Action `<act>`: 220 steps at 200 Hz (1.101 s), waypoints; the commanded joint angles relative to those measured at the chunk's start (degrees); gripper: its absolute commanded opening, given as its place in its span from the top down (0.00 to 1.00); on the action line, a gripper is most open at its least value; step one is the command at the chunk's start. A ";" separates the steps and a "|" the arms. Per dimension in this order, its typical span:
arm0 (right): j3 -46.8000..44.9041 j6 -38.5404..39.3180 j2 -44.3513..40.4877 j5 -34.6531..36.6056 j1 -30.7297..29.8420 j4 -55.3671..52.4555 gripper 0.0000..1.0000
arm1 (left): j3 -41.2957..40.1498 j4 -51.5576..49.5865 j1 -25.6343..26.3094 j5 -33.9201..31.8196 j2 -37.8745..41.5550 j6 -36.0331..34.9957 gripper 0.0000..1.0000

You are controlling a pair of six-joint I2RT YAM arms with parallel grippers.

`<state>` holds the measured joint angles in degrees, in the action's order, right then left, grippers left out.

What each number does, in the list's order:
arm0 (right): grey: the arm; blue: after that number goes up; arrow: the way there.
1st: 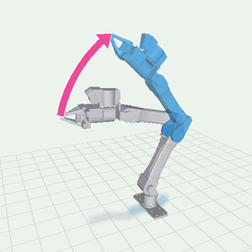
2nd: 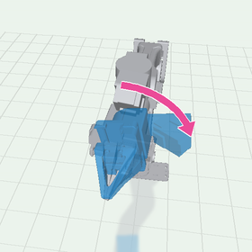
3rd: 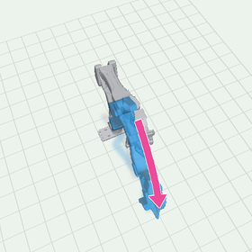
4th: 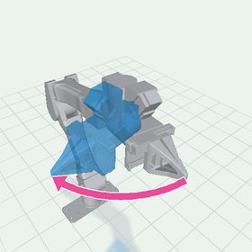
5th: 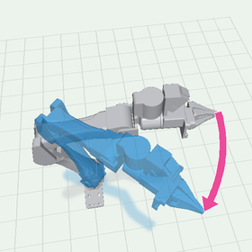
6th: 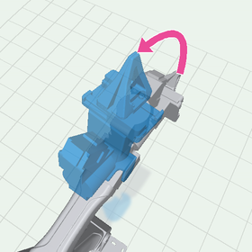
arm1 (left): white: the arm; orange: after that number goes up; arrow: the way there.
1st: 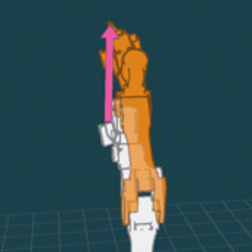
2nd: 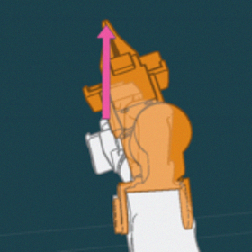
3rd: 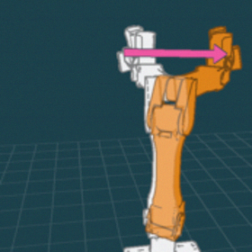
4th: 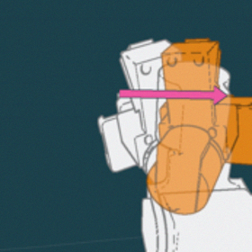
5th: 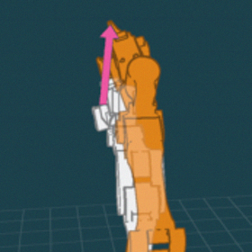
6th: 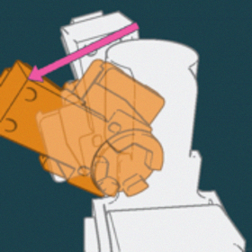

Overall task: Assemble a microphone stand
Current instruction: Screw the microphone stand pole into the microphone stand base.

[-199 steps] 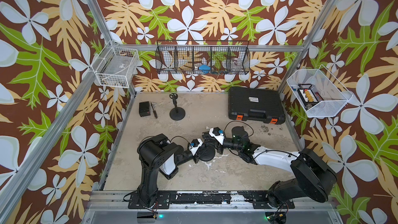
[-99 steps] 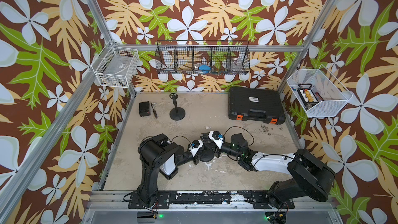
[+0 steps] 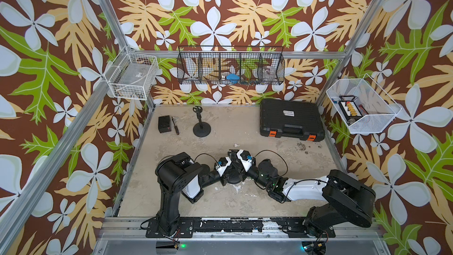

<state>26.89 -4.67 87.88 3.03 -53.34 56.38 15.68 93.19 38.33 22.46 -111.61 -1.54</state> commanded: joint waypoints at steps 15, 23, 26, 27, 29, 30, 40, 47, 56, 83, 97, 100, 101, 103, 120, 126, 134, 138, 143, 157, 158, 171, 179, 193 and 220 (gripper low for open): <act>0.82 -2.18 2.06 1.96 -0.40 -7.06 1.00 | 0.32 14.04 0.17 1.35 -0.02 0.62 0.75; 1.10 -2.19 1.95 1.54 -0.40 -7.59 1.00 | 0.19 14.05 0.17 1.05 -0.01 0.49 0.78; 1.21 -2.19 1.87 1.39 -0.44 -7.86 1.00 | 0.15 14.04 0.17 1.08 -0.01 0.42 0.80; 1.22 -2.19 1.87 1.33 -0.44 -8.00 1.00 | 0.15 14.04 0.17 1.09 -0.01 0.41 0.80; 1.34 -2.08 1.80 1.23 -0.42 -8.18 1.00 | 0.07 14.06 0.17 1.01 -0.07 0.40 0.81; 1.37 -2.09 1.78 1.12 -0.44 -8.33 1.00 | 0.11 14.05 0.17 0.96 -0.09 0.36 0.82; 1.65 -1.99 1.15 0.32 -0.45 -9.24 1.00 | 0.12 14.04 0.17 1.16 -0.23 0.16 0.85; 1.52 -1.87 0.55 -0.35 -0.45 -9.38 0.94 | 0.13 14.04 0.17 1.30 -0.47 -0.11 0.88; 1.15 -1.54 -0.40 -1.19 -0.38 -9.31 0.84 | 0.26 14.04 0.17 1.47 -0.83 -0.43 0.90; -0.09 0.29 -3.95 -5.78 0.86 -10.72 0.51 | 0.48 14.04 0.17 1.88 -2.27 -1.57 0.94; -1.17 0.95 -5.84 -11.34 3.22 -10.55 0.45 | 0.54 14.04 0.17 2.06 -2.84 -1.88 0.95; -1.52 0.89 -6.28 -12.97 3.96 -10.19 0.44 | 0.56 14.05 0.17 2.14 -2.87 -1.89 0.95; -1.60 0.89 -6.38 -13.23 4.17 -10.13 0.44 | 0.57 14.09 0.17 2.15 -2.89 -1.89 0.95; -1.81 0.89 -6.59 -14.48 4.60 -9.86 0.44 | 0.58 14.05 0.17 2.15 -2.90 -1.95 0.95; -3.13 1.67 -8.90 -23.70 8.57 -9.23 0.43 | 0.49 14.04 0.17 2.48 -3.00 -2.23 0.96; -3.27 2.48 -9.61 -26.34 9.71 -9.79 0.43 | 0.45 14.05 0.17 2.43 -3.08 -2.32 0.96; -2.89 3.86 -10.46 -28.75 10.81 -11.48 0.43 | 0.49 14.06 0.17 2.52 -3.18 -2.41 0.96; -2.58 4.61 -10.88 -29.41 11.26 -12.60 0.44 | 0.50 14.04 0.25 2.57 -3.18 -2.41 0.96; -2.18 5.38 -11.28 -30.00 11.70 -13.80 0.45 | 0.58 14.05 0.26 2.60 -3.27 -2.41 0.96; -1.14 7.30 -11.76 -31.85 13.08 -15.93 0.45 | 0.70 14.04 0.39 2.60 -3.35 -2.50 0.96; -1.05 7.30 -11.76 -31.94 13.17 -16.07 0.45 | 0.72 14.08 0.41 2.64 -3.39 -2.50 0.96; 0.21 7.76 -11.53 -33.42 14.67 -17.54 0.46 | 0.75 14.08 0.65 2.59 -3.34 -2.67 0.97; 1.02 7.99 -10.96 -34.34 15.31 -18.13 0.45 | 0.75 14.04 0.70 2.63 -3.32 -2.77 0.97; 3.47 8.78 -9.25 -34.76 15.82 -20.70 0.40 | 0.69 14.06 0.83 2.69 -3.24 -2.83 0.97; 7.30 9.89 -5.24 -38.02 15.85 -23.00 0.34 | 0.49 14.09 0.96 2.70 -3.17 -3.09 0.97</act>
<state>31.99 3.51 80.40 -30.39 -37.56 36.67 16.64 94.96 38.83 22.90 -114.30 -4.21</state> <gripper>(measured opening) 0.662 0.191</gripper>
